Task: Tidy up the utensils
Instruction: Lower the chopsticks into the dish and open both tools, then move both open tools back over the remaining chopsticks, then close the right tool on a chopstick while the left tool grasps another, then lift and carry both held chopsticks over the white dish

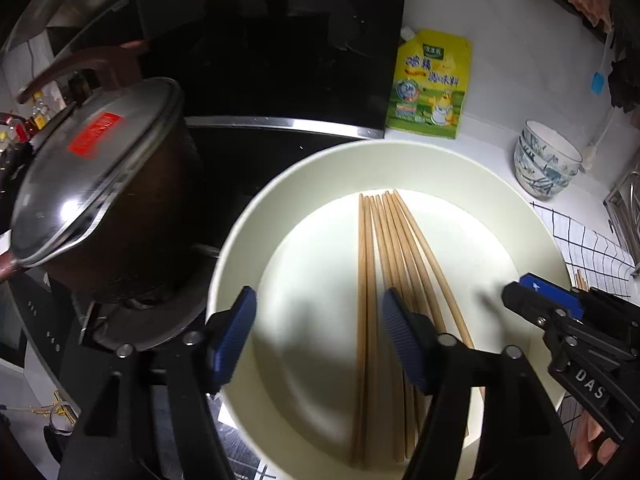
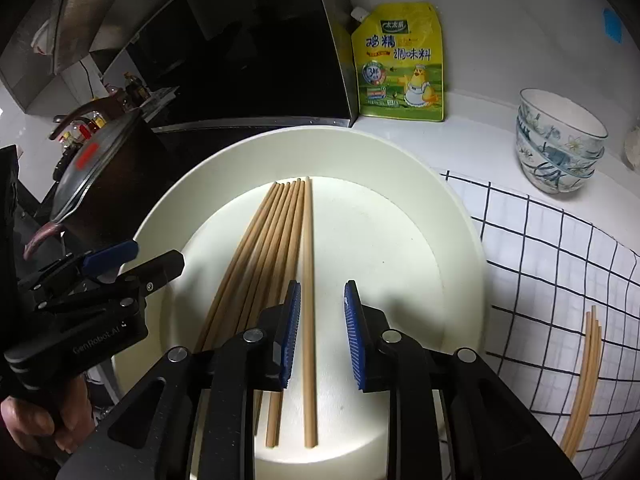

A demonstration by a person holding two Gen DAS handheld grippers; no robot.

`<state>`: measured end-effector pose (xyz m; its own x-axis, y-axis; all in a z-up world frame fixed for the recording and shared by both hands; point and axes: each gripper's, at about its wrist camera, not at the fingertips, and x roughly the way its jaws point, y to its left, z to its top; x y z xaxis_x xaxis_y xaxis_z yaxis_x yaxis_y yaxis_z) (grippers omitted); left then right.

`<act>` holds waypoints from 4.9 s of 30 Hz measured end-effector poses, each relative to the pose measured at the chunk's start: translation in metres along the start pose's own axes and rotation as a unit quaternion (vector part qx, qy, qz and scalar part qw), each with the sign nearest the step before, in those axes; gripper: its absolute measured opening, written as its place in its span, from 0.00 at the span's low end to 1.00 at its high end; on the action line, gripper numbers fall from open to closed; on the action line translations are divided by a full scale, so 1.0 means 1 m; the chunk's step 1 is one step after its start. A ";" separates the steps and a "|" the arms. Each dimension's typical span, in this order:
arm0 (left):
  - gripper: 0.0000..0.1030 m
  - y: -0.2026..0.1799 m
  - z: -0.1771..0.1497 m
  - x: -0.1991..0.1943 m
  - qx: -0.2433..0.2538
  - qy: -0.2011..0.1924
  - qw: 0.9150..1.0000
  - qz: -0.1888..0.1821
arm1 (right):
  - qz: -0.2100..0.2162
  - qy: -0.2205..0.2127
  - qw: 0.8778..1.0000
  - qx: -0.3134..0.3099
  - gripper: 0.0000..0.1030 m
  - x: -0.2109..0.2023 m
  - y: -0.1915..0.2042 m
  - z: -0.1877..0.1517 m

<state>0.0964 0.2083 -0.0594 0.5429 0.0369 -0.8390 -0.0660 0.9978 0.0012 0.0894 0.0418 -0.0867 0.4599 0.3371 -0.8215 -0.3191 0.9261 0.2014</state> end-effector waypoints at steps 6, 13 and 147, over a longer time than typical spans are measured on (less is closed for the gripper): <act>0.68 -0.008 -0.003 -0.022 0.002 -0.011 1.000 0.001 | -0.004 -0.015 1.000 -0.001 0.22 -0.026 -0.003 -0.007; 0.71 -0.032 -0.008 -0.046 0.004 -0.019 1.000 -0.015 | -0.014 -0.030 0.999 0.004 0.29 -0.059 -0.016 -0.019; 0.07 -0.304 -0.088 -0.018 0.134 0.039 0.985 -0.097 | -0.116 -0.019 0.987 0.105 0.06 -0.139 -0.232 -0.166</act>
<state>0.0329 -0.1003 -0.0930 0.4574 -0.1501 -0.8765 0.2624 0.9645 -0.0283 -0.0379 -0.2480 -0.1073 0.5331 0.1135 -0.8384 -0.0245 0.9926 0.1188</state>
